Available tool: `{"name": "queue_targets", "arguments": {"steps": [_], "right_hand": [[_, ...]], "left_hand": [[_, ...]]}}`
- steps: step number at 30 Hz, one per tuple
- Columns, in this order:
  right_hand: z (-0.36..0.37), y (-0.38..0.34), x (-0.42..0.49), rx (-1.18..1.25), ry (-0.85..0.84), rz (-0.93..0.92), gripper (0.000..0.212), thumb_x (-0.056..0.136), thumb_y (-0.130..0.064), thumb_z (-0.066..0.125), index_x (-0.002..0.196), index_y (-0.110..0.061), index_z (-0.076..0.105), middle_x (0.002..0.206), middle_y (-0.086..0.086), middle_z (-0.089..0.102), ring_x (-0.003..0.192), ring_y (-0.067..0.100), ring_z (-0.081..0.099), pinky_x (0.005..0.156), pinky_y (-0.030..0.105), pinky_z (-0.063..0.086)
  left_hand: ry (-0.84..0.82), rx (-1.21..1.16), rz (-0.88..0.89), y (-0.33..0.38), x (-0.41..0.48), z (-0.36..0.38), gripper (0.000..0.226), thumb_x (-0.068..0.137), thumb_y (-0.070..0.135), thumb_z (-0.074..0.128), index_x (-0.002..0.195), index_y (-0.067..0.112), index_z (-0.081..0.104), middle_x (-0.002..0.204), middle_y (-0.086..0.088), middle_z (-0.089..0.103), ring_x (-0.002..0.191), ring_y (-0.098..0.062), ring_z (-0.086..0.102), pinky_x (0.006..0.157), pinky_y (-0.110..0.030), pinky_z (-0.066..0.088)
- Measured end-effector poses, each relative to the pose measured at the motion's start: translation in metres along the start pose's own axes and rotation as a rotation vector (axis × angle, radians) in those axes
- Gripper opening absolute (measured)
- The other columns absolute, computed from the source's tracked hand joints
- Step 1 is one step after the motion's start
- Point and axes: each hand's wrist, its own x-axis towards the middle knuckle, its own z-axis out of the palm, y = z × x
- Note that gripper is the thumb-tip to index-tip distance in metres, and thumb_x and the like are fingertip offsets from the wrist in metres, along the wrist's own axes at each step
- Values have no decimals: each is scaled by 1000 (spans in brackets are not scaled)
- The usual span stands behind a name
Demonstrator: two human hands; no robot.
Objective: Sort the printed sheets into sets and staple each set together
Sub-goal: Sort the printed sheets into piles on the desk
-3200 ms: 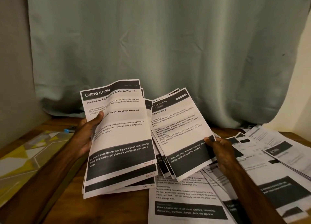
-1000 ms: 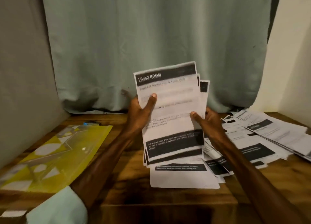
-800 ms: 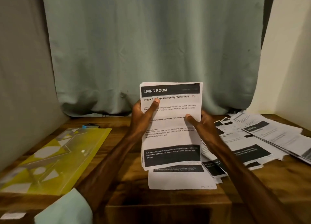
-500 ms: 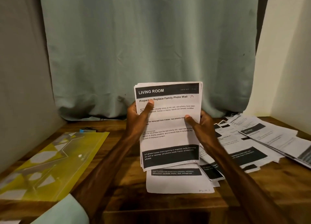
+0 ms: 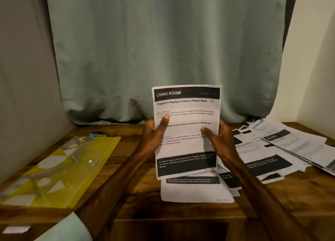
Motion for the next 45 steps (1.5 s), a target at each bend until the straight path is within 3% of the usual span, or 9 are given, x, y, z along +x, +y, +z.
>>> {"name": "queue_targets", "arguments": {"steps": [6,12,16,19,23,28,37,41,45], "right_hand": [[-3,9,-13,-17,-22,1,46,94,-19,71,137,-17,56,132,4,66,116,26,67,94,57,57],[32,-8,-9,-26,-135,6,44,94,-15,71,136,-12,58,129,1,66,109,20,67,79,24,53],[79,-7,-24,-87,-385,220,38,95,-17,71,132,-17,61,109,-1,72,89,15,70,67,29,53],[121,3,-37,-137,-536,263,33,93,-17,73,126,-19,66,115,2,75,99,21,72,83,36,58],[174,10,-49,-143,-625,230,23,90,-10,76,113,-13,71,106,2,76,89,13,74,76,20,57],[225,20,-63,-194,-681,254,22,79,-11,87,97,-10,75,97,8,78,89,22,76,90,45,61],[254,27,-80,-291,-695,254,19,82,-15,85,90,-13,68,99,7,76,82,20,76,71,38,64],[246,26,-79,-251,-653,272,23,87,-8,79,103,5,70,93,13,75,58,15,71,42,21,50],[240,29,-79,-214,-661,283,23,87,-11,81,98,6,72,84,21,76,42,14,62,37,18,44]], "left_hand": [[-69,130,13,-33,-11,-12,16,102,21,61,111,13,71,106,-3,79,96,-25,77,80,-38,63],[98,214,17,-10,-7,-54,32,94,28,66,110,1,72,107,-17,76,95,-29,73,83,-44,60],[259,431,-85,-17,-7,-122,31,95,31,67,108,4,76,105,-10,77,96,-25,74,88,-46,60],[358,572,-189,-35,-13,-183,33,95,30,68,113,4,75,112,-9,75,102,-26,72,92,-45,58],[396,764,-296,-45,-29,-241,54,82,46,71,120,7,72,119,-12,73,110,-30,69,93,-41,55],[389,1002,-375,-50,-42,-298,62,86,53,73,125,6,67,128,-17,68,117,-38,64,94,-45,53],[304,1151,-445,-52,-48,-314,58,96,39,69,140,4,53,146,-17,54,133,-36,51,103,-43,43],[263,1141,-415,-54,-42,-313,61,91,45,74,138,9,58,144,-14,58,128,-34,55,102,-45,47],[269,1138,-379,-51,-39,-304,62,89,38,78,138,7,57,143,-15,58,129,-34,55,104,-46,46]]}}
